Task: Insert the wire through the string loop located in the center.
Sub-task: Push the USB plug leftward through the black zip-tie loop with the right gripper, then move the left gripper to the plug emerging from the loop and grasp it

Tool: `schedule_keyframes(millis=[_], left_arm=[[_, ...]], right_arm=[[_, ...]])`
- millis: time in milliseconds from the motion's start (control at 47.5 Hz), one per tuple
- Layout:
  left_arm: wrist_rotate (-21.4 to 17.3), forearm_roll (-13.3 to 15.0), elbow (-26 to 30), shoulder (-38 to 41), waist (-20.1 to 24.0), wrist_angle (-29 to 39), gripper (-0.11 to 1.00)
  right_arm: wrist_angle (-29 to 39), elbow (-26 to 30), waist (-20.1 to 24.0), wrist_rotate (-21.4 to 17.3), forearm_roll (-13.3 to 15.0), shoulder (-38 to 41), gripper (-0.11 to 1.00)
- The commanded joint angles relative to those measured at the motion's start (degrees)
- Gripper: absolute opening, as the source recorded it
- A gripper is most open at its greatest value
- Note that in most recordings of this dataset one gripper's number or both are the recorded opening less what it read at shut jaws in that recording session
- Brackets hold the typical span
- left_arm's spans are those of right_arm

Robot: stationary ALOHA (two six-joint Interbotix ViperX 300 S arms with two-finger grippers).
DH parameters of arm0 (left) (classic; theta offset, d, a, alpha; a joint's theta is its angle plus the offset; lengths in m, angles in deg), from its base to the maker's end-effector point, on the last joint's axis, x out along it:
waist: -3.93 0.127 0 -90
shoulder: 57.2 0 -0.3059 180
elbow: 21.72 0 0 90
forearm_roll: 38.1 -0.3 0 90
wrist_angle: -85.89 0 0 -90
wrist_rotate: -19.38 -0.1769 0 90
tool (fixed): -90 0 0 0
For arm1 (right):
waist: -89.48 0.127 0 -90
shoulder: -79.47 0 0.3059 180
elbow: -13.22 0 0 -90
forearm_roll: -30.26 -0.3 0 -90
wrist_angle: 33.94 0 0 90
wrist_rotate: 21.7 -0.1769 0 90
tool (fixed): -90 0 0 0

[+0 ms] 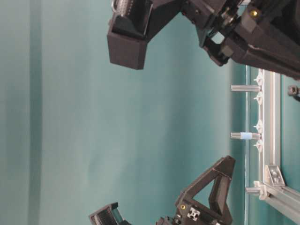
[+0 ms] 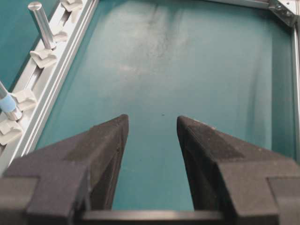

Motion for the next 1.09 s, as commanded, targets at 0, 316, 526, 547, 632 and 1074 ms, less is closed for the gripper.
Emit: schedule_keyframes(millis=[0,316,526,547,632,1074], left_arm=[[-0.09,0.0,0.79,-1.23,-0.18,-0.35,0.47],[-0.09,0.0,0.88,-1.23,-0.44,0.18,0.47],[-0.09,0.0,2.72,-1.23,-1.76,6.24,0.59],[-0.09,0.0,3.25,-1.23,-2.29,7.47,0.61],[-0.09,0.0,4.48,-1.14,-3.78,10.72,0.71],[-0.09,0.0,9.49,-1.14,-10.81,21.71,0.76]], right_arm=[[-0.62,1.23,-0.09,0.0,0.09,-0.62,0.07],[-0.62,1.14,-0.18,0.0,0.09,-0.62,0.07],[-0.62,1.23,-0.18,0.0,0.09,-0.62,0.07],[-0.62,1.23,-0.18,0.0,0.09,-0.62,0.07],[-0.62,1.23,-0.18,0.0,0.09,-0.62,0.07],[-0.7,1.23,-0.18,0.0,0.09,-0.62,0.07]])
